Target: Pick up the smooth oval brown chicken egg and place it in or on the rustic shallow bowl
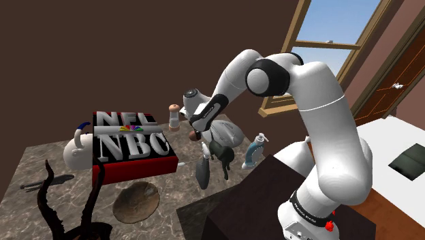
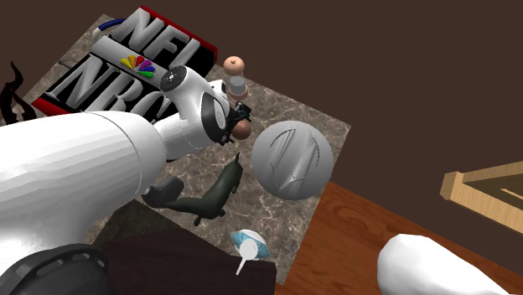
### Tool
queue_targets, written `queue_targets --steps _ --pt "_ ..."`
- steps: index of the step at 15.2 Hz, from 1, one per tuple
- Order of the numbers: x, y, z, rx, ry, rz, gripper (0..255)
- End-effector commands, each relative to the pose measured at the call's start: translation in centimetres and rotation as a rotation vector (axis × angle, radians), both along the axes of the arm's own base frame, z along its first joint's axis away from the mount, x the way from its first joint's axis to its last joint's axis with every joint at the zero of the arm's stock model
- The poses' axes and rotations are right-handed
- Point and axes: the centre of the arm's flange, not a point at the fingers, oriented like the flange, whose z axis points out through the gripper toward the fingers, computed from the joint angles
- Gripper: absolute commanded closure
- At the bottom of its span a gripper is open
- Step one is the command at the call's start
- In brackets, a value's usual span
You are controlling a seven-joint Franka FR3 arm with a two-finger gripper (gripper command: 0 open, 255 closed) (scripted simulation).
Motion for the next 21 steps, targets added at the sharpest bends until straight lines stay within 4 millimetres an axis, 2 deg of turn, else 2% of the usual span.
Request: queue_targets --steps 1,3,11,12,21 --pt "0.3 -0.3 -1.0 0.0 0.0 0.001 0" --pt "0.4 -0.8 -2.3 0.0 0.0 0.001 0" --pt "0.4 -0.8 -2.3 0.0 0.0 0.001 0" --pt "0.4 -0.8 -2.3 0.0 0.0 0.001 255" --pt "0.4 -0.8 -2.3 0.0 0.0 0.001 255"
